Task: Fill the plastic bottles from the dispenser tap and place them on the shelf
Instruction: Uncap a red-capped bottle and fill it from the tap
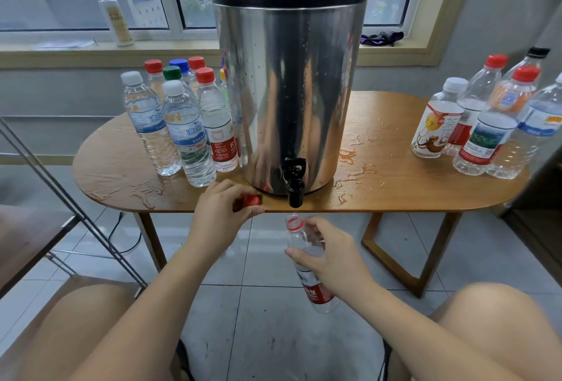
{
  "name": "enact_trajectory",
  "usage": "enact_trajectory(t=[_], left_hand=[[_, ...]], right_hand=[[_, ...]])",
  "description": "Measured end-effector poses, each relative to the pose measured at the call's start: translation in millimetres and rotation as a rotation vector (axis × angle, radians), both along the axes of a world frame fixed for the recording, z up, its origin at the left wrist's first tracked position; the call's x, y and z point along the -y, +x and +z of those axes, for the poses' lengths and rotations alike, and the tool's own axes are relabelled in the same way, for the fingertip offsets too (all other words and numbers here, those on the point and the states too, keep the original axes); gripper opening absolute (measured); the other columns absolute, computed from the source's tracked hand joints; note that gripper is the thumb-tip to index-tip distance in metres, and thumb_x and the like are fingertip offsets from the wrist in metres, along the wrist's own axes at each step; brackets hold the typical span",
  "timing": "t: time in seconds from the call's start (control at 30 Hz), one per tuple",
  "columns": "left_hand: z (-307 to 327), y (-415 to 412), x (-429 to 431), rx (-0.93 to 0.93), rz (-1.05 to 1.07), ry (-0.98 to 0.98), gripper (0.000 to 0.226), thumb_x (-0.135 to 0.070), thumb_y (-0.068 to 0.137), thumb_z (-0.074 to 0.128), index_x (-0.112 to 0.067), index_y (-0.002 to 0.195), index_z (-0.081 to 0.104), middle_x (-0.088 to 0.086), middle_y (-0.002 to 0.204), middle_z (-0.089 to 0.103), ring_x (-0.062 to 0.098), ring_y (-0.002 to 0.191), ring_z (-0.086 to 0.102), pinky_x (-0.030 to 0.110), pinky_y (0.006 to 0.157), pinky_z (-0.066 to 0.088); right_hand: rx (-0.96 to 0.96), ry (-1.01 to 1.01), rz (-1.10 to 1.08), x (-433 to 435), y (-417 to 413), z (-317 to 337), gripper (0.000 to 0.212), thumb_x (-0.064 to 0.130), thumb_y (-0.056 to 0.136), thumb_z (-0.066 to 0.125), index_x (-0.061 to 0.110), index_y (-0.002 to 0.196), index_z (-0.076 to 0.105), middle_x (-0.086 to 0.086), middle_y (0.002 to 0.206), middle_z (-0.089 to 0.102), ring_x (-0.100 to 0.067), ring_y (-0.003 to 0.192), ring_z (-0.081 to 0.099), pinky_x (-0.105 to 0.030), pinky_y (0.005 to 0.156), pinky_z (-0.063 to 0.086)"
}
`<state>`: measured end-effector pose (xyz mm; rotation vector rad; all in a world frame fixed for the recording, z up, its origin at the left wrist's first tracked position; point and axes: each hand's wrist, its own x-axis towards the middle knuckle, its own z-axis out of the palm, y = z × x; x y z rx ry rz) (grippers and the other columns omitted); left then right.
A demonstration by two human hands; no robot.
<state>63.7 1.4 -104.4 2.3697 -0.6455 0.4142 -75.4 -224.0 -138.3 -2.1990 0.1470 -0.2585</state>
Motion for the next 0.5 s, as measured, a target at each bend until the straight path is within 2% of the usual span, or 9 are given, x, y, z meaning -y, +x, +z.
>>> enact_trajectory(t=[0.07, 0.2, 0.4, 0.5], left_hand=[[-0.3, -0.5, -0.1, 0.006, -0.002, -0.007, 0.045, -0.06, 0.077, 0.087, -0.031, 0.112, 0.08, -0.02, 0.101, 0.064, 0.014, 0.098, 0.057, 0.046, 0.087, 0.056], [15.3, -7.9, -2.8, -0.007, -0.003, -0.115, 0.04, -0.056, 0.081, 0.087, -0.03, 0.111, 0.079, -0.021, 0.104, 0.068, 0.006, 0.1, 0.06, 0.033, 0.085, 0.054], [54.4, -37.0, 13.2, -0.12, -0.118, -0.387, 0.024, -0.044, 0.09, 0.084, -0.028, 0.108, 0.081, -0.014, 0.098, 0.078, 0.013, 0.097, 0.074, 0.039, 0.087, 0.063], [68.6, -48.5, 24.1, -0.19, -0.193, -0.435, 0.025, -0.047, 0.091, 0.079, -0.028, 0.108, 0.081, -0.013, 0.095, 0.079, 0.009, 0.09, 0.073, 0.03, 0.081, 0.061]], right_hand=[[-0.006, 0.001, -0.006, -0.8, 0.0, 2.0, 0.056, 0.063, 0.083, 0.084, 0.038, 0.127, 0.06, 0.022, 0.118, 0.067, 0.007, 0.11, 0.062, -0.013, 0.091, 0.05], [-0.037, 0.011, -0.016, -1.9, -0.1, 5.5, 0.058, 0.063, 0.085, 0.082, 0.038, 0.131, 0.057, 0.024, 0.12, 0.062, -0.001, 0.111, 0.063, -0.016, 0.093, 0.049], [-0.036, 0.028, -0.032, -1.6, 0.8, 4.4, 0.058, 0.066, 0.084, 0.082, 0.037, 0.129, 0.058, 0.021, 0.122, 0.066, 0.0, 0.111, 0.063, -0.023, 0.094, 0.053], [-0.037, 0.032, -0.036, -2.5, 2.2, 4.8, 0.058, 0.067, 0.084, 0.081, 0.037, 0.128, 0.059, 0.018, 0.123, 0.068, -0.004, 0.112, 0.064, -0.029, 0.096, 0.056]])
